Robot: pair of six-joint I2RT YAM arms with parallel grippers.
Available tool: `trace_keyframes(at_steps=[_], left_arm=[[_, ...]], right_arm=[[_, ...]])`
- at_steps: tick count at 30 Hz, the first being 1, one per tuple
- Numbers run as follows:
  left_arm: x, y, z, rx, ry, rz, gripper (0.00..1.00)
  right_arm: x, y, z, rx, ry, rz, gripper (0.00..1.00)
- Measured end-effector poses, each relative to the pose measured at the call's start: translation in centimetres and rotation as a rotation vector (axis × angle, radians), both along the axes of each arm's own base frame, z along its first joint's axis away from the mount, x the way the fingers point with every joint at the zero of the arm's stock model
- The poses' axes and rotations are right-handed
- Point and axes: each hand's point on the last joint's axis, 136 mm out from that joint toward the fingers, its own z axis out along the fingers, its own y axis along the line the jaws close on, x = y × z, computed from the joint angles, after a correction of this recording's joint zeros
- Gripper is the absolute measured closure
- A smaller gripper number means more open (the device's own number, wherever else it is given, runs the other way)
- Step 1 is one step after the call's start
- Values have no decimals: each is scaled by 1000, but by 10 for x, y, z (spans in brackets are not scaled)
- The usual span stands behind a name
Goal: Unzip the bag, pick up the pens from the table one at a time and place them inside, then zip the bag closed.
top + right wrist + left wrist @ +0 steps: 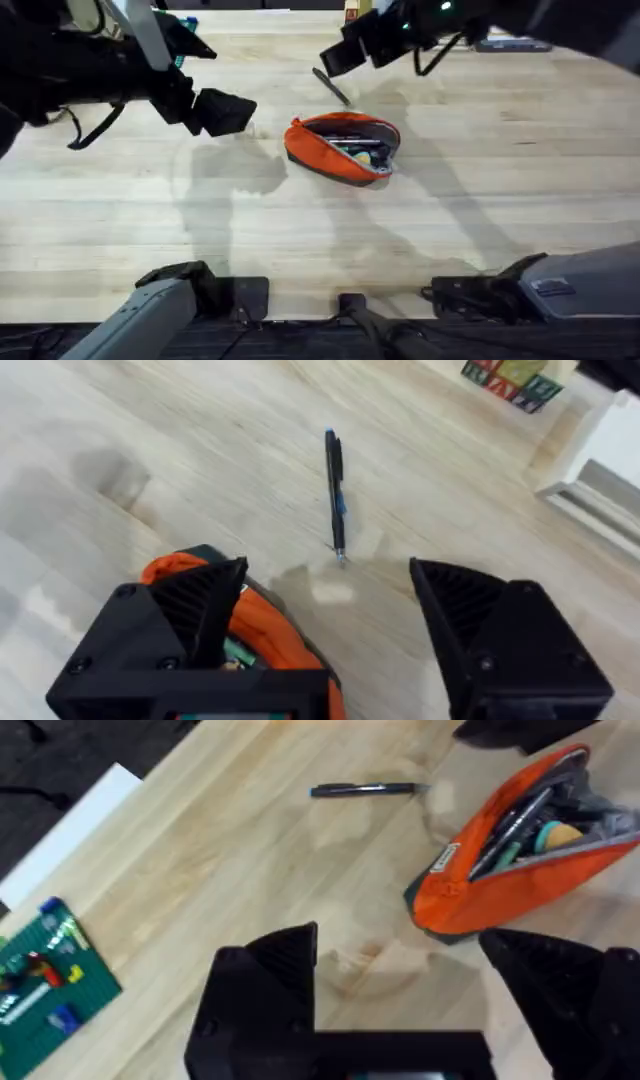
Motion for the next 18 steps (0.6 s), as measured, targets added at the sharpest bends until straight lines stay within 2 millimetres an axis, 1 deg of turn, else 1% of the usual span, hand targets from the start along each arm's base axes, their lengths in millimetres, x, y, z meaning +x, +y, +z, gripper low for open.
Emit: trace_keyframes(at_steps=[4,8,9,11,12,18], left_arm=[[-5,-1,-3,-16,28,-1,8],[-5,-2,-2,-22,26,-6,8],[-6,-3,-2,-25,27,-8,8],[-8,-3,-3,-28,40,-8,8],[-13,-4,-7,-34,70,-7,8],[-15,-5,-8,-37,82,-6,7]], right_arm=[[11,6,-29,-21,40,0,6],[24,12,-50,-22,46,-3,5],[34,18,-60,-13,30,-3,5],[41,21,-65,-7,18,-3,5],[47,25,-74,-5,14,-3,6],[57,30,-97,-1,25,-12,5]])
